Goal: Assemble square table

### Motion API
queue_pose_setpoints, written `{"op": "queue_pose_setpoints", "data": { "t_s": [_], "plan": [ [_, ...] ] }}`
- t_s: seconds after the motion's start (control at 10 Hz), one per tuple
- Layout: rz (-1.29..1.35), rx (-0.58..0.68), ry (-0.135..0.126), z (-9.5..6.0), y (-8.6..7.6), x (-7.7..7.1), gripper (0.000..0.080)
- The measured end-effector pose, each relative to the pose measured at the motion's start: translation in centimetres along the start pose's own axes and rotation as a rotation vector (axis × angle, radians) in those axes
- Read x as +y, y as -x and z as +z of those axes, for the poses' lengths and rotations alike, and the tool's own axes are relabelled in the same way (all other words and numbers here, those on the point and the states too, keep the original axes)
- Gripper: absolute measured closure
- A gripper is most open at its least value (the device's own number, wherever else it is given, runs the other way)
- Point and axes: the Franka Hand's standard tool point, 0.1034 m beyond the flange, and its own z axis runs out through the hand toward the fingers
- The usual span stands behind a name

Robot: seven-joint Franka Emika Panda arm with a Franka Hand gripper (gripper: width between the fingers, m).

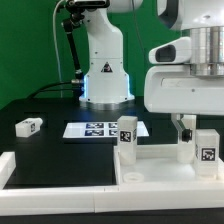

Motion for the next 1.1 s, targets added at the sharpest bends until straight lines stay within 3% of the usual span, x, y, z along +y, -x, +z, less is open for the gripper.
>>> {"op": "queue_pose_setpoints", "data": {
  "t_s": [0.1, 0.2, 0.3, 0.4, 0.5, 0.8, 1.1],
  "plan": [
    [0.003, -0.001, -0.001, 0.0, 0.0, 0.02, 0.015],
    [0.004, -0.001, -0.001, 0.02, 0.0, 0.05, 0.0277],
    [0.011, -0.001, -0.001, 0.03, 0.01, 0.05, 0.0277],
    [0.024, -0.002, -0.001, 0.04, 0.02, 0.07, 0.0417],
    [0.075, -0.006, 0.003, 0.14, 0.08, 0.33, 0.0505],
    [0.273, -0.009, 0.001, 0.19, 0.09, 0.38, 0.0505],
    [0.76, -0.05, -0.016, 0.27, 0.33, 0.39, 0.0506]
  ]
}}
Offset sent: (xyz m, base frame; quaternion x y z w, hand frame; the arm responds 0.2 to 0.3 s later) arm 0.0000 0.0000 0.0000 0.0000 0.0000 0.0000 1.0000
